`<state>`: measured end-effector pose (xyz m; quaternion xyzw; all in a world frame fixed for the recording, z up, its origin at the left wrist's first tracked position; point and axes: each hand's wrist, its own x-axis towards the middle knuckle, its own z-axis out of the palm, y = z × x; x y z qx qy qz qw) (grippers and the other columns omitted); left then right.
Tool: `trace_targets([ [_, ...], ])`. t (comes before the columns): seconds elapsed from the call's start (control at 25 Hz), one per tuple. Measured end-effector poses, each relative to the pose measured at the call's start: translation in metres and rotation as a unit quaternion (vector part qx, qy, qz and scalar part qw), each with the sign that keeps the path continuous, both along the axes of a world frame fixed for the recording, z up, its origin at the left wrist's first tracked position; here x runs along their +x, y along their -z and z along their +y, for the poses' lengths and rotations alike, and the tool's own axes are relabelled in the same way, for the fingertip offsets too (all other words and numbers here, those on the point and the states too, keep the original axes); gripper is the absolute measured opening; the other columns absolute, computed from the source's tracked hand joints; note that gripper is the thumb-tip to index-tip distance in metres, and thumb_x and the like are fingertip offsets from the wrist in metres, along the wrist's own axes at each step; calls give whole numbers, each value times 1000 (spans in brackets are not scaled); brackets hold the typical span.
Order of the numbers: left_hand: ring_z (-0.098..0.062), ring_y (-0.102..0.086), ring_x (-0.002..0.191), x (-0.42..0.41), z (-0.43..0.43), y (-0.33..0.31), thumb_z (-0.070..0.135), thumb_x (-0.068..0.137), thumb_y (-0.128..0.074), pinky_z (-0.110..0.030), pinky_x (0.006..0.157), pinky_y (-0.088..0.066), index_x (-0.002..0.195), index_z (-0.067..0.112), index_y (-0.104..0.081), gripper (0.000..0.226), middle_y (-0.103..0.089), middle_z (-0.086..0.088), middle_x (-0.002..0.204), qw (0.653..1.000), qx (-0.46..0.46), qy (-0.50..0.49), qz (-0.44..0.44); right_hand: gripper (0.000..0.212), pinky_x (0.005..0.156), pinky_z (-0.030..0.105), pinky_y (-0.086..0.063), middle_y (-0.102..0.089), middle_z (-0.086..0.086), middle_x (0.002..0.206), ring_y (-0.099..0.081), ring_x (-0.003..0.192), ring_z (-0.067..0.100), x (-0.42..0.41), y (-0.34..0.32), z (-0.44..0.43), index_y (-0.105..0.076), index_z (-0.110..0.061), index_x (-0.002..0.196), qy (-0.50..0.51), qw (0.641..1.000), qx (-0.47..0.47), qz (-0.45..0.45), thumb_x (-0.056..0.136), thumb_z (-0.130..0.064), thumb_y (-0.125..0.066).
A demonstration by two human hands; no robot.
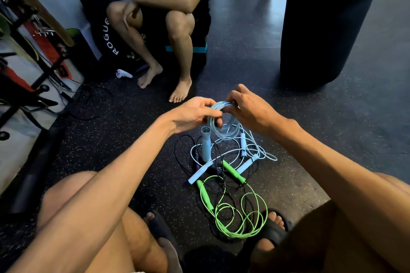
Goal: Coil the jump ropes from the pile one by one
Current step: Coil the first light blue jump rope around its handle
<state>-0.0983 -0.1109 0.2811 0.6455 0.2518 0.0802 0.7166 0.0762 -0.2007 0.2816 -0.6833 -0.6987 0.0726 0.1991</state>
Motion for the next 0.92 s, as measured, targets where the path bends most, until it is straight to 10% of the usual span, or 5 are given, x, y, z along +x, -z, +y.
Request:
trace_targets([
  [0.36, -8, -35, 43, 7, -1, 2, 1, 89, -53, -25, 53, -43, 121, 3, -43, 34, -47, -5, 61, 978, -145, -65, -138, 29, 72, 35, -44, -65, 26, 92, -54, 82, 19, 15, -5, -1, -60, 3, 104, -48, 936, -75, 341, 96, -24, -59],
  [0.92, -7, -31, 46, -1, 3, -12, 25, 101, -47, -26, 64, -45, 86, 6, -56, 26, -37, 1, 59, 999, -43, 7, 15, 25, 60, 39, -47, -71, 15, 81, -59, 66, 22, 6, -3, 1, -58, -8, 95, -48, 964, -25, 261, 89, -30, -69],
])
